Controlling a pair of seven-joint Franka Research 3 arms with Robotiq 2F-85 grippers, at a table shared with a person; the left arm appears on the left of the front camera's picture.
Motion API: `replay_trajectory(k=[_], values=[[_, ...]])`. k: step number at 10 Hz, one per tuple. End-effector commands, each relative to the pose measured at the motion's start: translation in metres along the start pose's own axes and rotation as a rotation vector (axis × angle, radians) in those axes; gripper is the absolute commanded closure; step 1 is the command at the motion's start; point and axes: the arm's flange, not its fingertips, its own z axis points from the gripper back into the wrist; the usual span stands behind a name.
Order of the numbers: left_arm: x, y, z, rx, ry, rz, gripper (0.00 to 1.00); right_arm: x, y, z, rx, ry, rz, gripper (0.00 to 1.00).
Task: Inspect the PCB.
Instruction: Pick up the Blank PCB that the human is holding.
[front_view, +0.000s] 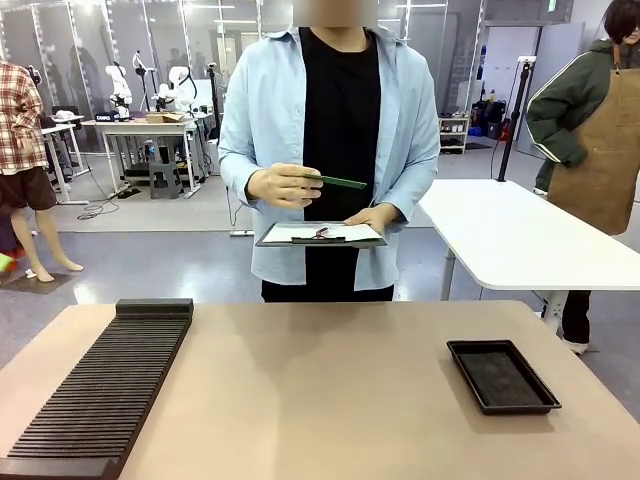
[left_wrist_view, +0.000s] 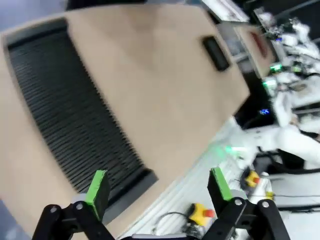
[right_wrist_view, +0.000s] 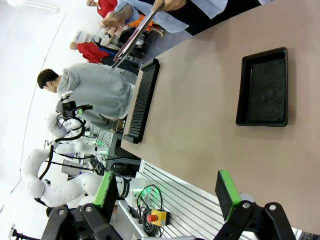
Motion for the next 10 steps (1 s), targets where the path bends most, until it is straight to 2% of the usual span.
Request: replay_trajectory(k=[1, 4, 7, 8, 10], values=[[-0.038, -0.02, 0.008, 0.167, -0.063, 0.022, 0.0, 0.0, 0.001, 0.001, 0.013, -0.008, 0.022, 0.0], [-0.067, -0.017, 0.021, 0.175, -0.139, 0.055, 0.0, 0.0, 0.001, 0.001, 0.013, -0.008, 0.022, 0.0], [-0.064, -0.017, 0.021, 0.141, -0.18, 0.013, 0.0, 0.0, 0.001, 0.001, 0.013, -0.008, 0.022, 0.0], [-0.073, -0.015, 0.025, 0.151, -0.148, 0.027, 0.0, 0.0, 0.001, 0.001, 0.013, -0.008, 0.022, 0.0], [-0.073, -0.015, 0.025, 0.151, -0.148, 0.027, 0.0, 0.0, 0.001, 0.001, 0.013, -0.008, 0.022, 0.0]])
